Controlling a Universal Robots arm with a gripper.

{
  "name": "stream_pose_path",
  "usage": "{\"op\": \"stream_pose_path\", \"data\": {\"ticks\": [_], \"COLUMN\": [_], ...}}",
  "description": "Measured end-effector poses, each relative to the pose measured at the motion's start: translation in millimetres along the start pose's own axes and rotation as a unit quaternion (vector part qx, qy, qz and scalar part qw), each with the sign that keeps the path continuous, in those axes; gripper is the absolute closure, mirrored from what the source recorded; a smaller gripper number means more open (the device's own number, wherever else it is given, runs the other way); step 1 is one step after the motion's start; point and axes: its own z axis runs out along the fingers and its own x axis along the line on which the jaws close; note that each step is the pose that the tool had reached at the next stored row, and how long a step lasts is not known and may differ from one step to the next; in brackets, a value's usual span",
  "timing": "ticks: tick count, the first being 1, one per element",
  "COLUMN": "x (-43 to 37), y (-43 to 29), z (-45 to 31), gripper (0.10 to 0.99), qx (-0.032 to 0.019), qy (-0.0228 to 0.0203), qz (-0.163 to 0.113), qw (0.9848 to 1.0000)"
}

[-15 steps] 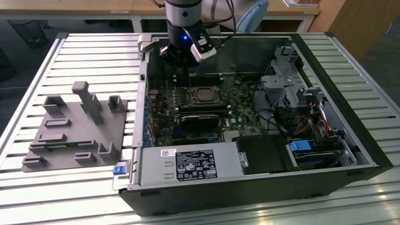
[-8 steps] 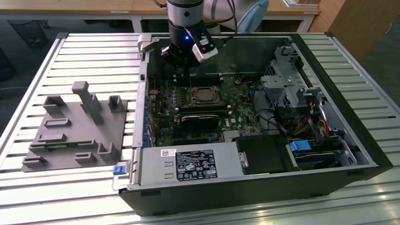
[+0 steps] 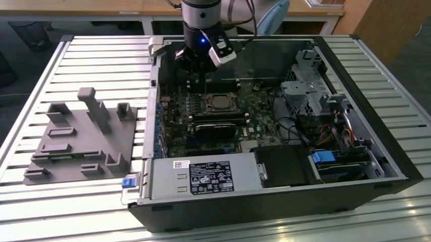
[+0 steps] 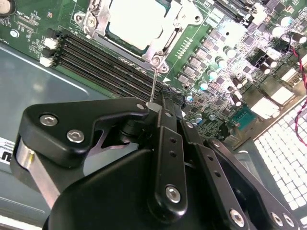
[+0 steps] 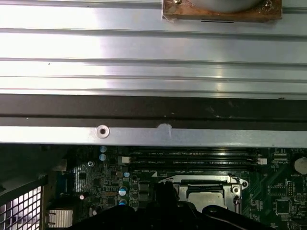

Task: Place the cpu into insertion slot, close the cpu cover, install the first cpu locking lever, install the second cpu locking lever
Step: 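Install the first cpu locking lever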

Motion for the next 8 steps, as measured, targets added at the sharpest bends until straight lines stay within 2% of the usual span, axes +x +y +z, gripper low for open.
{"op": "stream_pose_path", "data": {"ticks": [8], "x": [-5.0], "y": [0.0], "z": [0.1], "gripper": [0.98], "qx": [0.0], "qy": [0.0], "qz": [0.0], "qw": [1.0]}}
